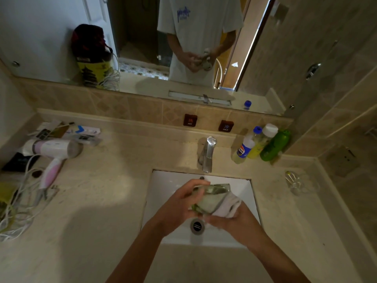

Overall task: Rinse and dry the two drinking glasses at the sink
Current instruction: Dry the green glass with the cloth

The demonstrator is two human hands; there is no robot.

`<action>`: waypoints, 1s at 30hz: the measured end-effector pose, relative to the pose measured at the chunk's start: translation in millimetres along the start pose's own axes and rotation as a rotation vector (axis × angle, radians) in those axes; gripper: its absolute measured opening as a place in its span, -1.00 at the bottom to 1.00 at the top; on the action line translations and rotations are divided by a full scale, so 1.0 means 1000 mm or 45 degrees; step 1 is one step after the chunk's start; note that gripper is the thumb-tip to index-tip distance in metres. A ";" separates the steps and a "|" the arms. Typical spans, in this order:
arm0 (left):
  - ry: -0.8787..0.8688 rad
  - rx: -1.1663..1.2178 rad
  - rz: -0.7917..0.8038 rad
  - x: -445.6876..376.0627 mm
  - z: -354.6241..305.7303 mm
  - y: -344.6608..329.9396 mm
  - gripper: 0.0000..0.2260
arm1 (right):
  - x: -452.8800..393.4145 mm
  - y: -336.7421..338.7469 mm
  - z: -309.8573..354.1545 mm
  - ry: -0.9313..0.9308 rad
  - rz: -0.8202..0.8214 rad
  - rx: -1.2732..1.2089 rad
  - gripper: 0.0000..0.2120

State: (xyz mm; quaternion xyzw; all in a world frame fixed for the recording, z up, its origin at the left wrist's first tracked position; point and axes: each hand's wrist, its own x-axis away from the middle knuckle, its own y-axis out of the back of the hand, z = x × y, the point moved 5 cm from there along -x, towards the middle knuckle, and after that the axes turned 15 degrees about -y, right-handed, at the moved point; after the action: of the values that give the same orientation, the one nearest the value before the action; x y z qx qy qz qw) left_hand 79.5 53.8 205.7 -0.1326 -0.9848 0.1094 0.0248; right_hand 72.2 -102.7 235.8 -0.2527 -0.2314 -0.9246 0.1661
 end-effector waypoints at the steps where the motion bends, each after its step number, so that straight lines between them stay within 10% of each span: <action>1: 0.164 0.158 -0.010 0.001 0.002 -0.005 -0.63 | 0.003 -0.001 0.002 0.088 -0.053 0.166 -0.68; 5: 0.410 0.299 -0.094 0.003 0.010 -0.007 -0.47 | 0.002 -0.017 0.016 0.594 -0.233 0.900 -0.69; 17: 0.230 0.091 -0.355 -0.002 0.002 0.002 -0.66 | 0.012 -0.019 0.020 0.403 -0.372 0.649 -0.59; 23: 0.101 -0.143 -0.309 -0.004 -0.008 0.006 -0.74 | 0.007 -0.013 0.022 0.141 -0.196 0.250 -0.55; 30: -0.535 -0.495 -0.220 0.001 -0.008 0.006 -0.87 | -0.010 -0.008 0.002 -0.234 0.177 -0.665 -0.49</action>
State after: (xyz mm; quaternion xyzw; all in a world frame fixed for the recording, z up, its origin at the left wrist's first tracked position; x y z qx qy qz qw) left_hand 80.7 61.0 212.5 -0.0249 -0.9785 -0.0587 -0.1963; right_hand 77.9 -92.8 229.0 -0.3849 0.0185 -0.9126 0.1368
